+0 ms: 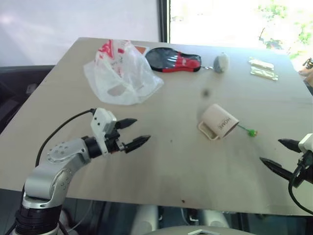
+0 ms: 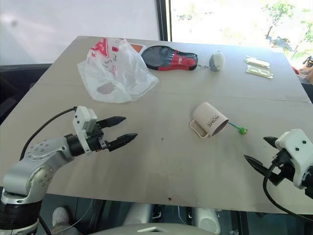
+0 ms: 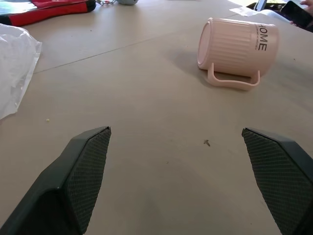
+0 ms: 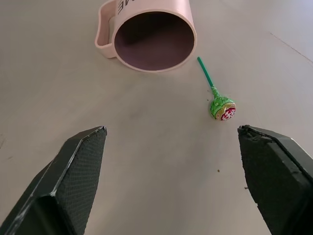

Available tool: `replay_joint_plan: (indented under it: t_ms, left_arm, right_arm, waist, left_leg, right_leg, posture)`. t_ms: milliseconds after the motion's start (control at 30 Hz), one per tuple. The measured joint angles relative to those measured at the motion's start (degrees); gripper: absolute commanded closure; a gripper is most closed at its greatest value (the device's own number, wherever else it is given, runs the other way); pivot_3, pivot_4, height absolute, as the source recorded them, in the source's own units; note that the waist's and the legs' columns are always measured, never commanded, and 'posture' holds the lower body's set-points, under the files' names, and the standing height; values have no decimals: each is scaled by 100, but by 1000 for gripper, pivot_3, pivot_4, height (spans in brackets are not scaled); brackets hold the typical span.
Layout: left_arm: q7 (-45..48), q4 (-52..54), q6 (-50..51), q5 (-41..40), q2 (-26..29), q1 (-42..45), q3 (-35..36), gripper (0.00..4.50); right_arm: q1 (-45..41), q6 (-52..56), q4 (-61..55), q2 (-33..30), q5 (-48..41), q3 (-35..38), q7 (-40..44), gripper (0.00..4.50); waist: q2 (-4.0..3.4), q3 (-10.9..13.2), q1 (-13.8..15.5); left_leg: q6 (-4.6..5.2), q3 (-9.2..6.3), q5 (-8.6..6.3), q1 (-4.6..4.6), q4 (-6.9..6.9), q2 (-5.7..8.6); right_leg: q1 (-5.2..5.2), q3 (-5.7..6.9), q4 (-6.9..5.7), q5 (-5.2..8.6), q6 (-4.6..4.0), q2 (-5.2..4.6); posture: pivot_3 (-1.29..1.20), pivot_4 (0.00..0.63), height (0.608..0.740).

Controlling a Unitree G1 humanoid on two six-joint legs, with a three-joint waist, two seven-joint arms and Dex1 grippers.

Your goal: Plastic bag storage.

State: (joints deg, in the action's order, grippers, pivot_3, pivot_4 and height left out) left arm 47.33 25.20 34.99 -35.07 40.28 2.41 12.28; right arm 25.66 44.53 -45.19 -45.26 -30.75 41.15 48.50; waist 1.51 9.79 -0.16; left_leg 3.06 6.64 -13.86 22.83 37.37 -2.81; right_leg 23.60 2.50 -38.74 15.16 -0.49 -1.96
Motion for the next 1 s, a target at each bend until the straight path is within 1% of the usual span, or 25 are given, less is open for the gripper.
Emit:
replay_joint_plan:
  t_ms: [100, 167, 267, 333, 400, 433, 467, 533, 633, 700, 767, 800, 867, 900, 933, 1000]
  left_arm:
    - [-79, 1, 116, -61, -15, 159, -18, 0]
    - [-587, 2, 427, -145, -294, 1092, -123, 0]
    - [-1325, -78, 763, -123, -565, 2291, -211, 0]
    - [-1928, -642, 1048, 221, -634, 3489, -362, 0]
    - [-2188, -1054, 1302, 488, -590, 4154, -584, 0]
    - [-2309, -1373, 1430, 847, -481, 4538, -944, 0]
    - [-2478, -1918, 1497, 1488, -348, 5025, -1576, 0]
    - [-2551, -2591, 1261, 2187, -366, 5307, -2247, 0]
    - [-2565, -3381, 838, 2972, -340, 5167, -2998, 0]
    - [-2461, -3494, 775, 3267, -137, 4781, -3164, 0]
    - [-2322, -3237, 819, 3339, 322, 4243, -3033, 0]
    - [-2272, -2954, 856, 3384, 613, 3879, -2823, 0]
    - [-2278, -2455, 973, 3496, 945, 3438, -2440, 0]
    - [-2279, -2358, 996, 3513, 994, 3371, -2388, 0]
    - [-2293, -2021, 1075, 3622, 1127, 3187, -2223, 0]
    - [-2307, -1694, 1100, 3786, 1233, 3008, -2171, 0]
  right_arm:
    - [8, -28, 2, 12, -76, 6, 17, 155]
    - [-246, -83, -43, 113, -378, -10, -3, 155]
    - [-436, -153, -345, 143, -830, 4, -5, 155]
    - [-497, -241, -521, 160, -1206, 21, 25, 155]
    - [-498, -293, -600, 145, -1345, 33, 61, 155]
    - [-529, -348, -607, 127, -1377, 14, 57, 155]
    - [-740, -415, -620, 38, -1428, -50, 25, 155]
    - [-1003, -470, -607, -30, -1460, -259, -82, 155]
    - [-1342, -489, -627, -149, -1523, -614, -213, 155]
    - [-1419, -502, -678, -189, -1585, -711, -272, 155]
    - [-1479, -523, -743, -194, -1746, -695, -327, 155]
    - [-1504, -541, -780, -193, -1863, -681, -391, 155]
    - [-1548, -592, -805, -189, -2008, -680, -487, 155]
    - [-1545, -602, -814, -189, -2026, -680, -510, 155]
    - [-1563, -619, -835, -189, -2095, -700, -566, 155]
    - [-1556, -634, -848, -188, -2126, -757, -635, 155]
  waist:
    - [2, 2, 15]
    - [12, 8, 109]
    - [18, 4, 145]
    - [30, 9, 147]
    - [32, 8, 108]
    - [35, 9, 99]
    - [28, 6, 79]
    - [28, 5, 67]
    - [27, 7, 48]
    - [33, 11, 29]
    - [36, 13, -37]
    - [38, 13, -60]
    - [39, 14, -33]
    - [40, 14, -21]
    - [43, 12, 44]
    - [42, 12, 127]
  left_leg:
    - [1, -1, 0, 5, 0, 0]
    - [1, -10, 0, 11, 10, 2]
    - [2, -17, 1, 8, 12, 10]
    - [2, -23, 2, 11, 12, 12]
    - [-2, -21, 4, 10, 10, 15]
    - [-21, -19, 15, 10, 8, 16]
    - [-22, -13, 15, 7, -1, 21]
    - [-22, -8, 16, 0, -3, 21]
    - [-23, -4, 16, 10, -9, 14]
    - [-25, -6, 16, 26, -10, 9]
    - [-26, -7, 16, 44, -10, 5]
    - [-26, -9, 16, 62, -7, 4]
    - [-25, -24, 16, 93, 14, 6]
    - [-25, -25, 16, 92, 15, 7]
    - [-23, -33, 16, 94, 29, 14]
    - [-15, -42, 11, 92, 43, 18]
  right_leg:
    - [2, 2, 3, 0, 0, 0]
    - [0, 11, 2, -2, 3, 1]
    - [-12, 14, 0, -3, 6, 1]
    - [-13, 18, 5, -3, 6, 7]
    - [-14, 14, 7, -2, 6, 7]
    - [-14, 13, 9, -2, 7, 7]
    - [-12, 4, 19, -2, 9, 8]
    - [-14, -2, 19, -1, 10, 8]
    - [4, -4, 16, -1, 6, 9]
    - [20, -2, 12, -6, -7, 10]
    - [38, -1, 12, -12, -19, 10]
    - [55, 1, 13, -13, -19, 8]
    - [70, 20, 11, -14, -18, 2]
    - [68, 21, 11, -14, -17, 0]
    - [63, 33, 4, -14, -16, -10]
    - [50, 45, 2, -10, -10, -16]
  posture:
    - [0, 150, 740]
    - [0, 150, 740]
    - [0, 150, 740]
    - [0, 150, 740]
    - [0, 150, 740]
    - [0, 150, 740]
    - [0, 150, 740]
    - [0, 150, 740]
    - [0, 150, 740]
    - [0, 150, 740]
    - [0, 150, 740]
    - [0, 150, 740]
    - [0, 150, 740]
    - [0, 150, 740]
    - [0, 150, 740]
    - [0, 150, 740]
